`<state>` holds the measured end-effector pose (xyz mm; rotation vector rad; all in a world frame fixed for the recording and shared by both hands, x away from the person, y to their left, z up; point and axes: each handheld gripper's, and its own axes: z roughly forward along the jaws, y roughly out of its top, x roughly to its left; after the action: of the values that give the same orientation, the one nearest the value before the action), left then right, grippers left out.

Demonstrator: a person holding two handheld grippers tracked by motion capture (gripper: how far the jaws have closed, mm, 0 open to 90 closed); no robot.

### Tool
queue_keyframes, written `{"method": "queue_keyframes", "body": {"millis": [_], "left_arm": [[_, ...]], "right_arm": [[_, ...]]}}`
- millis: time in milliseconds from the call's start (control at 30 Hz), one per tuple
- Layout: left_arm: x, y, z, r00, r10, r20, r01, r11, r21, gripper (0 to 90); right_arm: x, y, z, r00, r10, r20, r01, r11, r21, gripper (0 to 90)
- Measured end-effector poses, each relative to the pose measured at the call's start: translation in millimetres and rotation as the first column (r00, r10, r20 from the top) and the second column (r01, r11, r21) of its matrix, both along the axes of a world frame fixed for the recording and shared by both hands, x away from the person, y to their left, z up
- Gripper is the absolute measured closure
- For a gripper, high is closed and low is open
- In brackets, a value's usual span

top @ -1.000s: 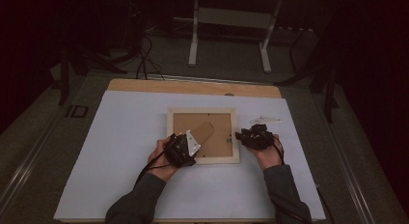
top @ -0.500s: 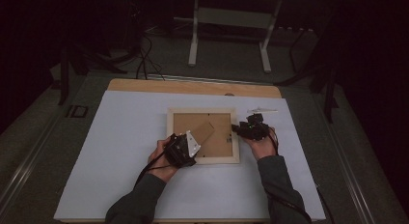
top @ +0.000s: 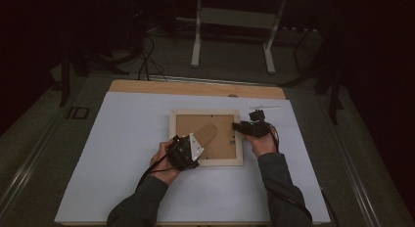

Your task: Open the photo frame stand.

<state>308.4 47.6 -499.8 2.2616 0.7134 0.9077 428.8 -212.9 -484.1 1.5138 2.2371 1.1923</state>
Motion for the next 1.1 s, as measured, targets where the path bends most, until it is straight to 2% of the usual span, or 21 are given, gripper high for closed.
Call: {"method": "queue_keyframes", "body": {"millis": [67, 133, 200, 300, 433, 567, 633, 800, 1100], "left_arm": [[-0.6, -0.5, -0.2, 1.0000, 0.000, 0.007, 0.000, 1.0000, 0.004, 35.4], [-0.5, -0.1, -0.7, 0.9999, -0.003, 0.010, 0.003, 1.0000, 0.002, 35.4], [-1.2, -0.1, -0.9, 0.9998, -0.005, 0.017, 0.005, 1.0000, 0.002, 35.4], [-2.1, -0.5, -0.8, 0.9995, -0.008, 0.030, 0.008, 1.0000, 0.005, 35.4], [-2.8, -0.5, -1.0, 0.9992, -0.012, 0.039, 0.012, 0.9999, 0.006, 35.4], [-2.7, 0.2, -1.0, 0.9991, -0.015, 0.041, 0.015, 0.9999, 0.006, 35.4], [-1.7, 0.7, -1.8, 0.9995, -0.010, 0.030, 0.010, 0.9999, -0.002, 35.4], [-2.0, 1.2, -2.3, 0.9993, -0.013, 0.035, 0.013, 0.9999, -0.005, 35.3], [-2.6, 1.6, -2.0, 0.9989, -0.018, 0.043, 0.019, 0.9998, -0.002, 35.3]], "right_arm": [[1.7, 0.4, -1.1, 0.9996, 0.016, -0.021, -0.016, 0.9998, 0.013, 51.6], [2.3, -0.3, -0.8, 0.9994, 0.020, -0.028, -0.019, 0.9998, 0.010, 53.3], [3.0, -3.3, -1.1, 0.9991, 0.017, -0.039, -0.016, 0.9993, 0.033, 55.9], [5.6, -9.0, -3.4, 0.9978, 0.021, -0.063, -0.016, 0.9964, 0.083, 53.6], [8.0, -11.6, -5.2, 0.9951, 0.038, -0.091, -0.027, 0.9928, 0.117, 52.3], [8.0, -11.6, -3.9, 0.9941, 0.037, -0.102, -0.025, 0.9927, 0.118, 54.9], [7.0, -13.3, -3.2, 0.9951, 0.032, -0.094, -0.022, 0.9943, 0.104, 61.7], [3.6, -10.5, -0.6, 0.9965, 0.026, -0.079, -0.021, 0.9971, 0.073, 62.4], [0.8, -10.4, 1.6, 0.9974, 0.019, -0.070, -0.014, 0.9978, 0.065, 62.7]]}}
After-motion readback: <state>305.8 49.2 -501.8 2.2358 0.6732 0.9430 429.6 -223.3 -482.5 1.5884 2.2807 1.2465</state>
